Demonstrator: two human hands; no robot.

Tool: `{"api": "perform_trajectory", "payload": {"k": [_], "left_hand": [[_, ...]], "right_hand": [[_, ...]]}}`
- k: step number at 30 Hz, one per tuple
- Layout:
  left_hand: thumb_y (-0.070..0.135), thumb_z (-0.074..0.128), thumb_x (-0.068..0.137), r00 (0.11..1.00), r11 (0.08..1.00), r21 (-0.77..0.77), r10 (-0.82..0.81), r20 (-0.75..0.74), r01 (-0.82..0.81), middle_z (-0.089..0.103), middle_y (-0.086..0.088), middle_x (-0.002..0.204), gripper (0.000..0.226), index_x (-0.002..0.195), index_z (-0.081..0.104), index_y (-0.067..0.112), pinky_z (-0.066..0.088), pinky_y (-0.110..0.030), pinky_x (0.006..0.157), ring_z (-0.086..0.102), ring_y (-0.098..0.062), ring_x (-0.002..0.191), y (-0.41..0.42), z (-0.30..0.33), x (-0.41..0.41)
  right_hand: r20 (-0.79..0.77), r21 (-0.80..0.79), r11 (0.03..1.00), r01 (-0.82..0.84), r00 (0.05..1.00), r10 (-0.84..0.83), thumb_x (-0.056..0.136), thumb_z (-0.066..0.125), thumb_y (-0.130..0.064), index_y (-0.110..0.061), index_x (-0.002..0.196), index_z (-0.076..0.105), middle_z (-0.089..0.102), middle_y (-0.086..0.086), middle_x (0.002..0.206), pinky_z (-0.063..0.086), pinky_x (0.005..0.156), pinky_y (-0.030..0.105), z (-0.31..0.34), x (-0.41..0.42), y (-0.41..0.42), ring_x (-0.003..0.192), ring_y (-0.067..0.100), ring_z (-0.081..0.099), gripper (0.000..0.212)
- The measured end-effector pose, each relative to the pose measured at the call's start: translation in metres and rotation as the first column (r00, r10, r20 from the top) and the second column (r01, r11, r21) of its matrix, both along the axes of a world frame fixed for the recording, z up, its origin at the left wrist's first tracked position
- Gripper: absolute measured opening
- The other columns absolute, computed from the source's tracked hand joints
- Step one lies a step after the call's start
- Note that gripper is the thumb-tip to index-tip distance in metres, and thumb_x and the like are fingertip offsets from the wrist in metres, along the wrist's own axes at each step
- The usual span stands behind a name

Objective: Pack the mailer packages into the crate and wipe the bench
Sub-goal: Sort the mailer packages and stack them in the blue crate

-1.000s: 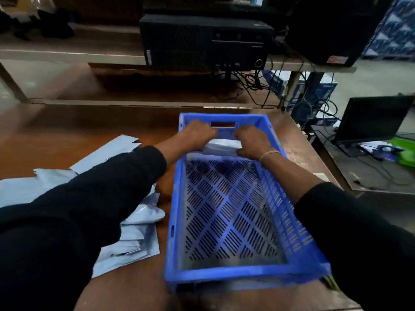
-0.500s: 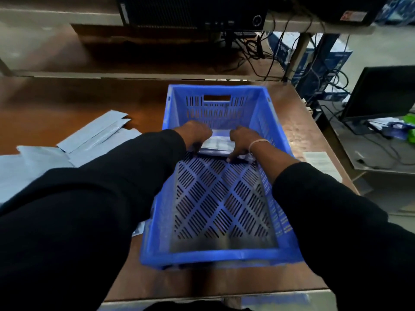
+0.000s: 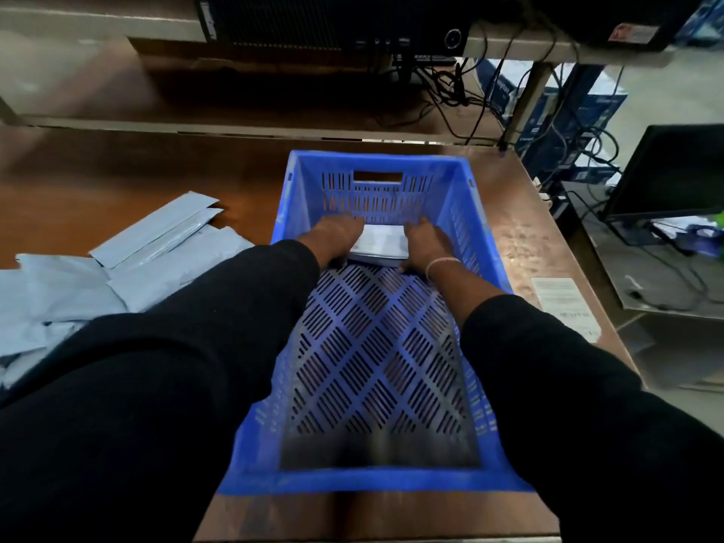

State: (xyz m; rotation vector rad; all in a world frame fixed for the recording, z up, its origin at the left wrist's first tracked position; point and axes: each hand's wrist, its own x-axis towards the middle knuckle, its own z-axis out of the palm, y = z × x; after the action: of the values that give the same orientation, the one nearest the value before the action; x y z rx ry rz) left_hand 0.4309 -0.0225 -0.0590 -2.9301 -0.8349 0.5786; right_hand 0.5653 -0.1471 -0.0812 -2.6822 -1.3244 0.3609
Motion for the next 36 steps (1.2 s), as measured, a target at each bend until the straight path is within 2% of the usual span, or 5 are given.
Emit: {"api": "perform_trajectory", "payload": {"k": [11, 17, 25, 30, 36], "left_hand": [[0.029, 0.086, 0.082, 0.962, 0.967, -0.254, 0.085, 0.260, -0.017, 0.057, -0.012, 0.140, 0.068, 0.138, 0.053, 0.011, 0.049, -0.043, 0.102, 0.056, -0.034, 0.126, -0.014, 0.056, -0.036], [0.005, 0.082, 0.082, 0.623, 0.833, -0.522, 0.312, 0.717, 0.183, 0.073, -0.012, 0.109, 0.031, 0.111, 0.069, 0.003, 0.058, -0.036, 0.087, 0.069, -0.017, 0.089, -0.011, 0.086, -0.099], [0.004, 0.071, 0.093, 0.358, 0.628, -0.755, 0.673, 0.648, 0.187, 0.070, -0.013, 0.092, 0.017, 0.110, 0.066, 0.004, 0.058, -0.026, 0.069, 0.070, -0.013, 0.076, 0.018, 0.082, -0.216], [0.021, 0.076, 0.092, 0.390, 0.564, -0.821, 0.738, 0.550, 0.090, 0.074, -0.014, 0.104, 0.021, 0.108, 0.068, 0.010, 0.061, -0.037, 0.084, 0.077, -0.025, 0.095, 0.045, 0.060, -0.296], [0.014, 0.073, 0.094, 0.376, 0.573, -0.819, 0.766, 0.522, -0.031, 0.072, -0.024, 0.111, 0.026, 0.116, 0.066, 0.002, 0.062, -0.045, 0.091, 0.077, -0.029, 0.096, 0.051, 0.035, -0.358]], "right_hand": [[0.026, -0.002, 0.988, -0.154, 0.988, 0.154, 0.077, 0.081, -0.011, -0.011, 0.133, 0.058, 0.054, 0.015, 0.135, 0.046, 0.102, 0.036, 0.046, -0.009, -0.018, 0.123, 0.034, 0.055, 0.061], [-0.345, 0.329, 0.943, 0.042, 0.935, 0.079, 0.083, 0.076, 0.000, -0.002, 0.117, 0.067, 0.070, 0.014, 0.105, 0.058, 0.072, 0.028, 0.089, -0.043, -0.020, 0.084, 0.021, 0.067, 0.035], [-0.631, 0.496, 0.852, 0.168, 0.743, 0.221, 0.084, 0.068, 0.011, 0.000, 0.110, 0.066, 0.067, 0.005, 0.080, 0.056, 0.060, 0.024, 0.138, -0.129, 0.003, 0.065, 0.008, 0.065, 0.029], [-0.493, 0.501, 0.850, -0.163, 0.753, 0.436, 0.086, 0.076, -0.010, -0.004, 0.097, 0.072, 0.069, 0.007, 0.075, 0.051, 0.052, 0.018, 0.145, -0.215, 0.029, 0.062, 0.010, 0.063, 0.013], [-0.087, -0.138, 0.666, -0.733, 0.679, 0.729, 0.080, 0.078, -0.018, -0.019, 0.109, 0.071, 0.071, -0.001, 0.104, 0.047, 0.075, 0.024, 0.101, -0.300, 0.066, 0.096, 0.016, 0.065, 0.030]]}}
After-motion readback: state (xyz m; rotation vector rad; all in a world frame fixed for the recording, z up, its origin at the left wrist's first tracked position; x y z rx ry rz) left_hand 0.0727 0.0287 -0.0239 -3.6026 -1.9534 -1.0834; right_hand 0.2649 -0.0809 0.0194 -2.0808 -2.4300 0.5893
